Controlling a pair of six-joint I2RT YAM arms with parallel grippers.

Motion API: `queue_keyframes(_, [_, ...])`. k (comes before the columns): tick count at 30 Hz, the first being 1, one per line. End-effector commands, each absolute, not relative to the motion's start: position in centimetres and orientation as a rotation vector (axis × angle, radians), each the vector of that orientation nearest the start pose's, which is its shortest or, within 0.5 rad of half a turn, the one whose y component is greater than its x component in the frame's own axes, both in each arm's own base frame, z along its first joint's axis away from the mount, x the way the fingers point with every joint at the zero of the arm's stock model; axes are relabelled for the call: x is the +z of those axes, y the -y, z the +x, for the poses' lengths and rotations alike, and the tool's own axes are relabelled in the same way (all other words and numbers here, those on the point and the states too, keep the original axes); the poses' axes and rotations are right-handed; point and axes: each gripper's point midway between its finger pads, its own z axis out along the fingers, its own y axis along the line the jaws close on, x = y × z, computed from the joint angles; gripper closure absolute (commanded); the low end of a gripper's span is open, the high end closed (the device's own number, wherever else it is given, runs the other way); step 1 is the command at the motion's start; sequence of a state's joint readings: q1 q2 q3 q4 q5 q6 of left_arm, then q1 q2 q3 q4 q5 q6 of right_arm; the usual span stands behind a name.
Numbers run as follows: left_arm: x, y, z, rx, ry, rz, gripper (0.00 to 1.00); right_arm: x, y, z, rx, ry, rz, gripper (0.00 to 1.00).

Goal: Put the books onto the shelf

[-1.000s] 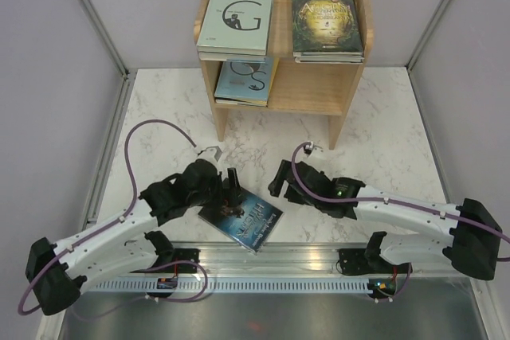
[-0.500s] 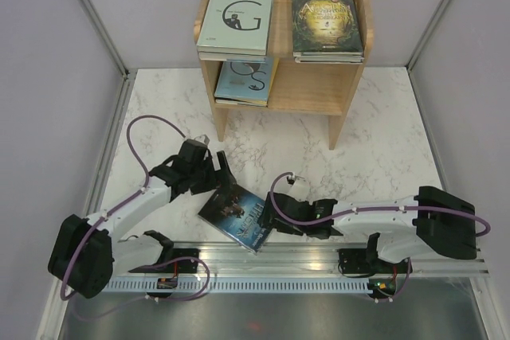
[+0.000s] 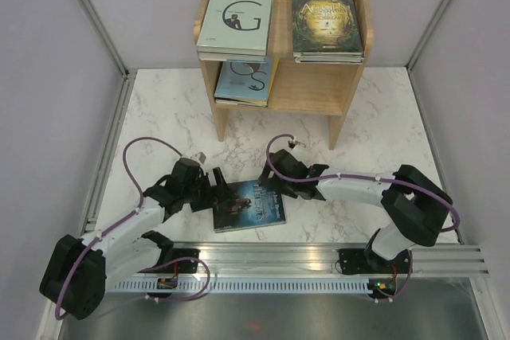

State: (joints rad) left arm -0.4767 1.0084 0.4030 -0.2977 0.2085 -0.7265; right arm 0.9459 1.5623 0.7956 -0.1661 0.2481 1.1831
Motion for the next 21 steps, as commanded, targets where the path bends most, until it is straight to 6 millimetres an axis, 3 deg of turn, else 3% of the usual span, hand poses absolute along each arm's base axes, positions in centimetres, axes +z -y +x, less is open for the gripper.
queue_keyframes(1, [4.4, 19.2, 14.1, -1.024, -2.661, -0.298, 0.01, 10.0, -32.6, 27.5, 0.69, -2.32, 0.329, 0.12])
queue_keyframes(4, [6.2, 20.5, 12.3, -1.142, -2.614, -0.296, 0.02, 13.0, -31.9, 29.1, 0.642, -2.223, 0.297, 0.11])
queue_keyframes(7, [8.1, 20.9, 11.0, -1.169, -2.578, -0.287, 0.02, 15.2, -28.1, 29.4, 0.508, -2.165, 0.334, 0.11])
queue_keyframes(10, [9.3, 19.8, 11.7, -1.08, -2.538, -0.27, 0.02, 14.2, -23.3, 28.2, 0.345, -2.191, 0.389, 0.11])
queue_keyframes(11, [9.5, 19.6, 12.1, -1.049, -2.528, -0.261, 0.02, 15.1, -22.1, 27.6, 0.356, -2.172, 0.418, 0.11])
queue_keyframes(13, [10.0, 19.2, 13.5, -0.967, -2.492, -0.235, 0.01, 14.2, -19.8, 25.4, 0.369, -2.194, 0.462, 0.12])
queue_keyframes(15, [9.3, 19.0, 14.5, -0.87, -2.527, -0.224, 0.0, 13.1, -19.3, 23.8, 0.429, -2.224, 0.487, 0.12])
queue_keyframes(16, [9.7, 18.9, 15.7, -0.811, -2.507, -0.194, 0.0, 11.6, -19.5, 22.0, 0.502, -2.283, 0.473, 0.12])
queue_keyframes(17, [8.8, 18.9, 16.3, -0.742, -2.544, -0.184, 0.0, 11.7, -20.5, 21.7, 0.604, -2.272, 0.496, 0.12])
queue_keyframes(18, [9.1, 18.7, 17.6, -0.681, -2.529, -0.187, 0.0, 9.3, -20.3, 20.5, 0.63, -2.315, 0.49, 0.12])
queue_keyframes(20, [8.3, 18.7, 18.6, -0.624, -2.559, -0.174, 0.0, 10.5, -23.3, 19.6, 0.915, -2.267, 0.467, 0.12])
queue_keyframes(21, [8.2, 18.4, 19.3, -0.59, -2.547, -0.183, 0.0, 8.7, -23.3, 18.7, 0.954, -2.289, 0.462, 0.13])
